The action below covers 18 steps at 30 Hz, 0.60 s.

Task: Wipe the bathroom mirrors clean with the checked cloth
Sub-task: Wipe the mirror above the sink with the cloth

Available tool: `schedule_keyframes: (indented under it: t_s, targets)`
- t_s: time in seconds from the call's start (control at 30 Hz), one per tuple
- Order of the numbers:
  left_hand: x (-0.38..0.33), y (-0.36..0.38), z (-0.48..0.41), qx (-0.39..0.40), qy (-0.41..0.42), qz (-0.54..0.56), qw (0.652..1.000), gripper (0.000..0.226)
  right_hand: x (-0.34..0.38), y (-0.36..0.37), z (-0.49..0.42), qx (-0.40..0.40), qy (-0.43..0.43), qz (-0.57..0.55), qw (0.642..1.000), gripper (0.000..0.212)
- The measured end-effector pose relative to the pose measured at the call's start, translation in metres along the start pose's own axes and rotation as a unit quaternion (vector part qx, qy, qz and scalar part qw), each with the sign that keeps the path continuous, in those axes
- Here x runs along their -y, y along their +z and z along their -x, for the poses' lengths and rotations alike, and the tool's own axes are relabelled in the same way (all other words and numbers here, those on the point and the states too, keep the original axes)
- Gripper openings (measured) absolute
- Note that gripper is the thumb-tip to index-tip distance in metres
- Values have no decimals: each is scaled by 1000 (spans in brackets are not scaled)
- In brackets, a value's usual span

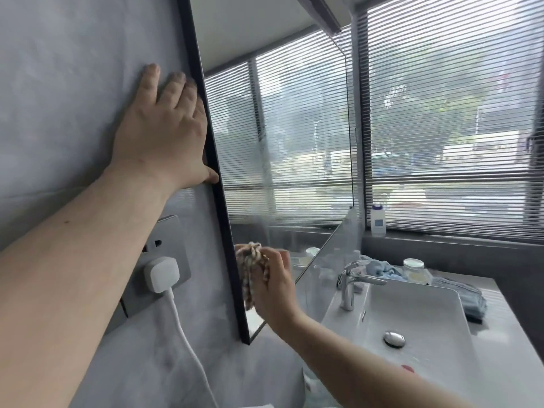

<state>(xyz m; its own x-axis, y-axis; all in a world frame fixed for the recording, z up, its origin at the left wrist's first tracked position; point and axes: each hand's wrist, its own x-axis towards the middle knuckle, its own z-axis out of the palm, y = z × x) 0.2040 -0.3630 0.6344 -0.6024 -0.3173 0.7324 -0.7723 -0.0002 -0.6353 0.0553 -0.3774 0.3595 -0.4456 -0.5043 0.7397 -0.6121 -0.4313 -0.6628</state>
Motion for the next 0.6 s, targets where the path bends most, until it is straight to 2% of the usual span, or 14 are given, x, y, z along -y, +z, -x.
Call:
schedule_keyframes:
  t_s: [0.17,0.27,0.33,0.4,0.6]
  targets:
    - [0,-1,0,-1,2,-9,1000,130,-13,0,-63,-113,179,-71,975,20]
    - [0,-1,-1,1,3,-6,1000,130,-74,3,-65,-175,334,-86,922,15]
    - [0,-1,-2,1,3,-5,1000,130,-112,11,-50,-197,411,-133,880,10]
    - [0,1,-2,1,3,-1,1000,130,-137,16,-40,-217,436,-169,857,14]
    - [-1,3,-4,-5,0,-1,1000,131,-138,-8,-95,-227,408,-152,871,12]
